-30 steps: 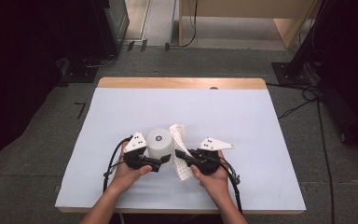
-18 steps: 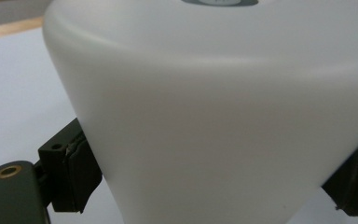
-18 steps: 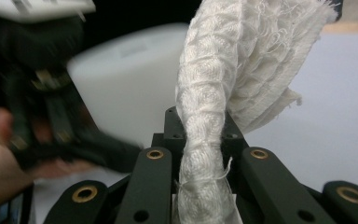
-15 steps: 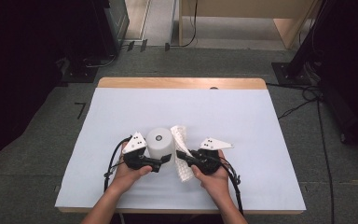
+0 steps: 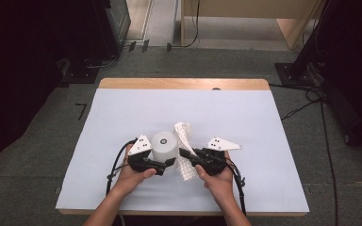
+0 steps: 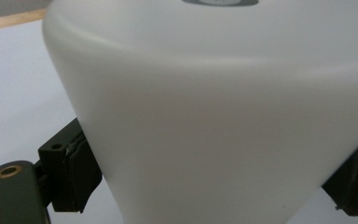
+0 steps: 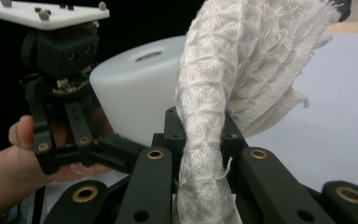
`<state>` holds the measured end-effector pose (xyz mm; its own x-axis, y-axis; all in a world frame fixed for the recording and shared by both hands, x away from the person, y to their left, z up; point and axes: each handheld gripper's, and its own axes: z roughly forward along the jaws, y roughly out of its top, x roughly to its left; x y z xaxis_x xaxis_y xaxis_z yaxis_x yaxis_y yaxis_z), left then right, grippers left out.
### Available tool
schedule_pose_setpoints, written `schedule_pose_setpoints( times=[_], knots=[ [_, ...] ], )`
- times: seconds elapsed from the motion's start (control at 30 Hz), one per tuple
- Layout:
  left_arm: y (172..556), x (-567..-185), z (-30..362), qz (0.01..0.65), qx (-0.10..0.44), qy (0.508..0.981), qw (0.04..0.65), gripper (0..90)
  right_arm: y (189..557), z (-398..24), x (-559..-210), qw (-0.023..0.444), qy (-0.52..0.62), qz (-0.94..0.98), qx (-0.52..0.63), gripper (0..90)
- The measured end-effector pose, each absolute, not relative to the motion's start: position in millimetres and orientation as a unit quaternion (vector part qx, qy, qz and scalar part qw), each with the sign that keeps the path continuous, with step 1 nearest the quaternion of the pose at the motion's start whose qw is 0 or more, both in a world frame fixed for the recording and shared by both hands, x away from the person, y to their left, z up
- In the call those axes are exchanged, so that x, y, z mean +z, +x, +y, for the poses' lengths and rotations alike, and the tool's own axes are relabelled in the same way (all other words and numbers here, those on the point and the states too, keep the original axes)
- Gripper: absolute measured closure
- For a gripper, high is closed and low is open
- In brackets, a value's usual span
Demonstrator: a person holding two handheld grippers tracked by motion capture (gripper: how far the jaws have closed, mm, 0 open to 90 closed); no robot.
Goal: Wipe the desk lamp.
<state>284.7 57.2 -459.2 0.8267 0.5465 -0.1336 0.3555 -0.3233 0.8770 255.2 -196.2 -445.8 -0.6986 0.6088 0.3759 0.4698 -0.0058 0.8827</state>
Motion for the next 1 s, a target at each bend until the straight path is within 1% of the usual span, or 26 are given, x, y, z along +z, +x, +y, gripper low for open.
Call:
schedule_pose_setpoints(
  times=[0.2, 0.3, 0.43, 0.53, 0.7, 0.8, 1.0],
  knots=[
    [286, -454, 65, 0.285, 0.091, 0.791, 0.534, 8.6, 262, -194, -462, 0.040, 0.398, 0.717, 0.570, 79.5],
    [286, -452, 68, 0.288, 0.094, 0.788, 0.537, 8.6, 262, -189, -467, 0.035, 0.402, 0.725, 0.558, 79.5],
    [287, -453, 67, 0.288, 0.091, 0.789, 0.535, 8.6, 260, -188, -463, 0.042, 0.397, 0.726, 0.560, 79.5],
    [286, -458, 61, 0.283, 0.096, 0.804, 0.515, 8.6, 259, -191, -457, 0.045, 0.393, 0.718, 0.573, 79.5],
    [284, -464, 53, 0.275, 0.091, 0.814, 0.503, 8.6, 256, -198, -444, 0.059, 0.390, 0.704, 0.591, 79.6],
    [283, -462, 53, 0.273, 0.092, 0.812, 0.507, 8.6, 255, -202, -442, 0.062, 0.388, 0.700, 0.597, 79.5],
    [284, -455, 61, 0.284, 0.086, 0.792, 0.534, 8.6, 258, -196, -454, 0.061, 0.394, 0.718, 0.570, 79.5]
  ],
)
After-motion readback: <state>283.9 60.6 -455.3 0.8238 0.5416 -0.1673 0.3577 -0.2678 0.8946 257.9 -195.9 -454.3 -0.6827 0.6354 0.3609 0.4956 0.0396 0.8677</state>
